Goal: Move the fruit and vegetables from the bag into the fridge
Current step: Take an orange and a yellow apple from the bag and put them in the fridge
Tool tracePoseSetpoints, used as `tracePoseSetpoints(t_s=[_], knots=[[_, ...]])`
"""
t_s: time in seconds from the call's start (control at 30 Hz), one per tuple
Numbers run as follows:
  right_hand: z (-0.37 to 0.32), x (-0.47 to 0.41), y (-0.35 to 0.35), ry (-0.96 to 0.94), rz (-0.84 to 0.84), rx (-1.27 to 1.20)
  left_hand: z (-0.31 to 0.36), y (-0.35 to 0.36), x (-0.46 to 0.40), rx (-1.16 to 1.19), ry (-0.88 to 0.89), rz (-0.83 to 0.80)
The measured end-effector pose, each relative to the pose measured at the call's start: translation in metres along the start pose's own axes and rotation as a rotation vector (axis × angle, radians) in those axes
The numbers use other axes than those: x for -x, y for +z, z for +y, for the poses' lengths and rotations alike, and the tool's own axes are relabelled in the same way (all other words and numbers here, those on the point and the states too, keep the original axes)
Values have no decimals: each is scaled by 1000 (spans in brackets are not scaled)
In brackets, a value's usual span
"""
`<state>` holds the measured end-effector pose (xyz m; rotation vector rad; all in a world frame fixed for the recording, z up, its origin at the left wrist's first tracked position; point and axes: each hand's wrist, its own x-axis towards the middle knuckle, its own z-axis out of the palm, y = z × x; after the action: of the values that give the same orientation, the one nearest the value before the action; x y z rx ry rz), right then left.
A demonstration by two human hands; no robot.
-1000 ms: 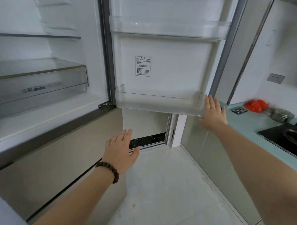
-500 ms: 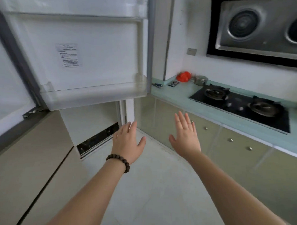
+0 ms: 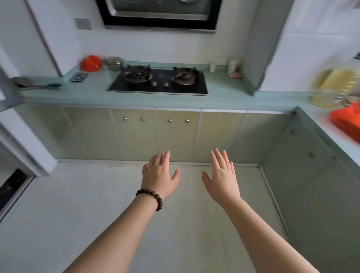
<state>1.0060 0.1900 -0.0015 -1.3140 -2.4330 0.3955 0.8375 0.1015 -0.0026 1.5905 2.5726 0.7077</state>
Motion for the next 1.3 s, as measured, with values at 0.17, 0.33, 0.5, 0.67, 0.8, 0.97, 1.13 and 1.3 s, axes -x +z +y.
tracePoseSetpoints(t_s=[0.17,0.33,0.5,0.67,0.8,0.97,1.13,1.3], knots=[[94,15,-32,191,78,6,89,60,-21,30,152,-112],[185,20,-66,358,143,-19,173,110,-51,23,257,-183],[264,15,-96,487,190,-28,253,155,-84,-1,365,-225],[317,19,-111,603,241,-38,316,193,-103,-1,463,-284],[360,13,-121,703,265,-55,361,221,-126,13,523,-333],[408,-12,-125,800,295,-39,405,262,-170,22,589,-374],[467,-65,-136,901,337,8,451,310,-240,37,665,-410],[516,-141,-158,1005,382,38,504,345,-328,68,757,-476]])
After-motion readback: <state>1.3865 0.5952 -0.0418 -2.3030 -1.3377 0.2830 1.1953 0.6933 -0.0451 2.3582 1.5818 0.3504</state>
